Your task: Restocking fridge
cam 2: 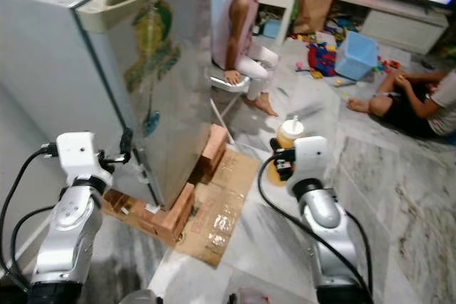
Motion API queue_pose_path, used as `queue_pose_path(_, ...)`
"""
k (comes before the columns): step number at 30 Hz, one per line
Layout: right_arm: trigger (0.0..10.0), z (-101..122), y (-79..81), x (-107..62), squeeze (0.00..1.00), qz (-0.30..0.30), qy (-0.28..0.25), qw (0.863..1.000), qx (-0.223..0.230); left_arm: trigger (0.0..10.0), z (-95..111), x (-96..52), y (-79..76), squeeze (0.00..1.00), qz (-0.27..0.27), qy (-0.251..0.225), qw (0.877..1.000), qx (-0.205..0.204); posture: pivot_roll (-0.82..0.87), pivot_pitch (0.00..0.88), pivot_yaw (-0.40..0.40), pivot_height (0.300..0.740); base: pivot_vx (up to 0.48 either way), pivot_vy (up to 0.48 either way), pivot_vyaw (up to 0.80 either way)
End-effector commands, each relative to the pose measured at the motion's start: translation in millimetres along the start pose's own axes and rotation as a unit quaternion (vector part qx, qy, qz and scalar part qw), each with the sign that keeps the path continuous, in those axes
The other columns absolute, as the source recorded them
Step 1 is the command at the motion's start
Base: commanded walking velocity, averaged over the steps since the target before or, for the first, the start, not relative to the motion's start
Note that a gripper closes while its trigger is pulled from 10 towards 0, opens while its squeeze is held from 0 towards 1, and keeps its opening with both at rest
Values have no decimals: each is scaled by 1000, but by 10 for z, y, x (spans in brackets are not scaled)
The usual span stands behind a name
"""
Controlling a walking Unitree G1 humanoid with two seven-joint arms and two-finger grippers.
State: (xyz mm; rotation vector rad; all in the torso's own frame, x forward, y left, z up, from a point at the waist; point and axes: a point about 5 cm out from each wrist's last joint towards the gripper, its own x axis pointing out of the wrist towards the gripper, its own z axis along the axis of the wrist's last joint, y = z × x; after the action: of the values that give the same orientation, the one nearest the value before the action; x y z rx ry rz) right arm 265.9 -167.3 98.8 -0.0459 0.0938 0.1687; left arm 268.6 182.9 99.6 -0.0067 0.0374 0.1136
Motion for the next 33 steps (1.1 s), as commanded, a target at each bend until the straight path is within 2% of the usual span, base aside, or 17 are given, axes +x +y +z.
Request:
queue_pose_path(1,10000,49,-50,-21,0,-5,-6,1000,-4,10000,-10,19,-2,0,0,4,1000,0,37,0,-41,740,0,0,0)
queue_pose_path(5,10000,52,-68,-70,0,5,0,1000,-2,10000,4,98,13,0,-9,6,1000,-12,24,0,-42,740,0,0,0)
queue_pose_path(9,10000,44,-98,-228,0,26,16,1000,3,10000,38,260,-3,0,-42,7,999,-30,5,0,-38,740,0,0,0)
queue_pose_path(13,10000,5,-134,-364,0,30,29,999,8,10000,66,372,4,0,-47,5,999,-22,-21,12,-24,740,0,0,0)
queue_pose_path(15,10000,-15,-172,-472,0,25,38,999,6,10000,93,496,-2,0,-48,4,999,-14,-43,22,-11,740,0,0,0)
queue_pose_path(20,10000,15,-183,-528,0,15,39,999,9,10000,137,621,-3,0,-38,1,999,-4,-67,33,3,740,0,0,0)
queue_pose_path(21,10000,31,-179,-548,0,13,40,999,11,10000,163,683,-2,0,-31,-1,1000,-4,-77,38,10,740,0,0,0)
queue_pose_path(22,10000,54,-166,-583,0,14,41,999,14,10000,222,785,-23,0,-26,-7,1000,-9,-86,42,13,740,0,0,0)
queue_pose_path(24,10000,62,-155,-613,0,15,43,999,15,10000,280,873,-89,0,-37,-12,999,-16,-89,42,13,740,0,0,0)
queue_pose_path(28,10000,76,-157,-612,0,14,43,999,15,10000,295,925,-157,0,-42,-9,999,-13,-91,41,11,740,0,0,0)
queue_pose_path(33,10000,116,-174,-568,0,14,39,999,13,10000,290,960,-417,0,-103,1,994,-27,-98,38,12,740,0,0,0)
